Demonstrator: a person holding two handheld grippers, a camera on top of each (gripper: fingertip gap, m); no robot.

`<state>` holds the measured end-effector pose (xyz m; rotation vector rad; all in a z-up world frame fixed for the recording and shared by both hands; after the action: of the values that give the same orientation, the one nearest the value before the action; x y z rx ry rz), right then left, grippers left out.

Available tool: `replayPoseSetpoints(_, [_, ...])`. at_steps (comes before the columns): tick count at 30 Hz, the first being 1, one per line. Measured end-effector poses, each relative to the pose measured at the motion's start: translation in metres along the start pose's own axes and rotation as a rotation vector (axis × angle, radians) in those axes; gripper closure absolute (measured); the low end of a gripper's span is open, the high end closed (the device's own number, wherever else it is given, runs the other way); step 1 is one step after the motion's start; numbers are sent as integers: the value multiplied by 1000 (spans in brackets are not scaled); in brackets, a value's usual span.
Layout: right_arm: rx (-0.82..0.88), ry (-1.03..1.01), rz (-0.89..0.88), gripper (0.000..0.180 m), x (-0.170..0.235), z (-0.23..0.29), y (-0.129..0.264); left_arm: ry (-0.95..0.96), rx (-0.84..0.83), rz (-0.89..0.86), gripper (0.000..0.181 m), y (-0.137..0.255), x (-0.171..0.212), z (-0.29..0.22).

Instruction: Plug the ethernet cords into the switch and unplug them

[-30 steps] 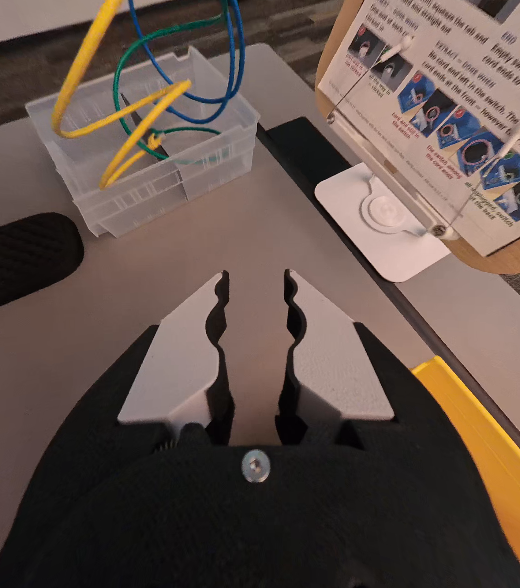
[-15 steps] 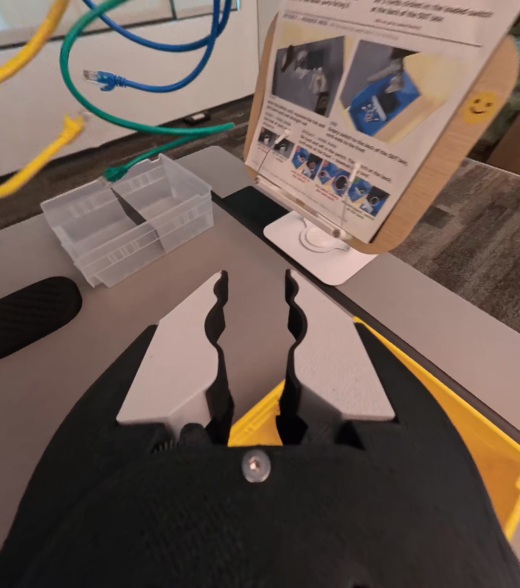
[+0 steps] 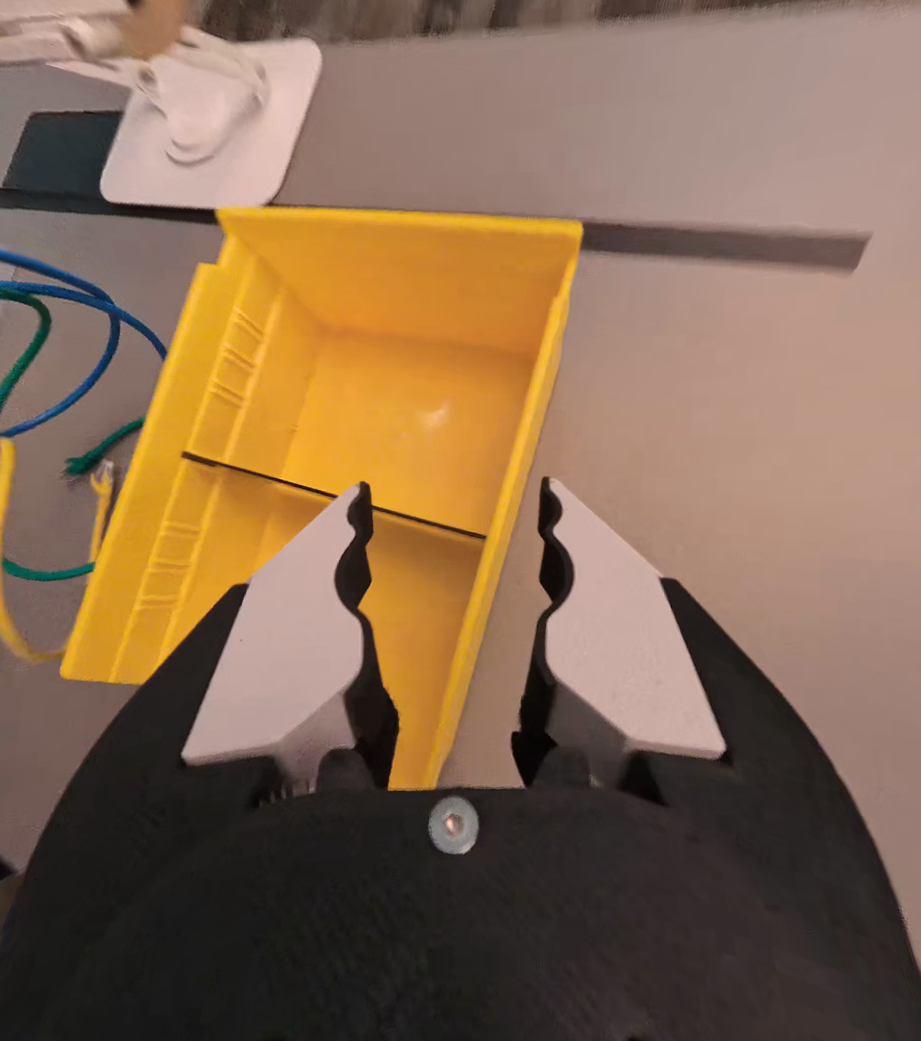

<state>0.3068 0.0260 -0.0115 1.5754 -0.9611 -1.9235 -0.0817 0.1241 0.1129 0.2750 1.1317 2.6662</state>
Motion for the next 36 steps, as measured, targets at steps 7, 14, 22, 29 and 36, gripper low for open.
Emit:
replayPoseSetpoints(7, [105,-107,266,147,25,-17,-62,63,103,-118,163,-64,-8,-55])
replayPoseSetpoints(14, [128,-151,302,173,27,-22,-66,196,191,-233,163,-105,-4,-91])
replayPoseSetpoints(22, [218,-222,70,159,-21,-19,-16,425,362,-415,165,-130,5,-122])
replayPoseSetpoints(29, [-305,508,-210,151,-48,180,28,707,441,-606,164,-134,15,-128])
replayPoseSetpoints(36, [-251,1195,-318,120,-5,328,-28,705,387,-647,164,-131,20,-132])
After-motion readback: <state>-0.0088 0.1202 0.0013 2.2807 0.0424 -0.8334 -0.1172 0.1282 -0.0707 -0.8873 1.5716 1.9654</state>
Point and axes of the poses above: each gripper's, where its closed fingertips meet, y back along the fingers, x out of its underside, z = x × y across the jaws, the point moved 3 cm from there along y, back along the fingers, and after that the axes turned 15 degrees about x, right-handed, at the moved point
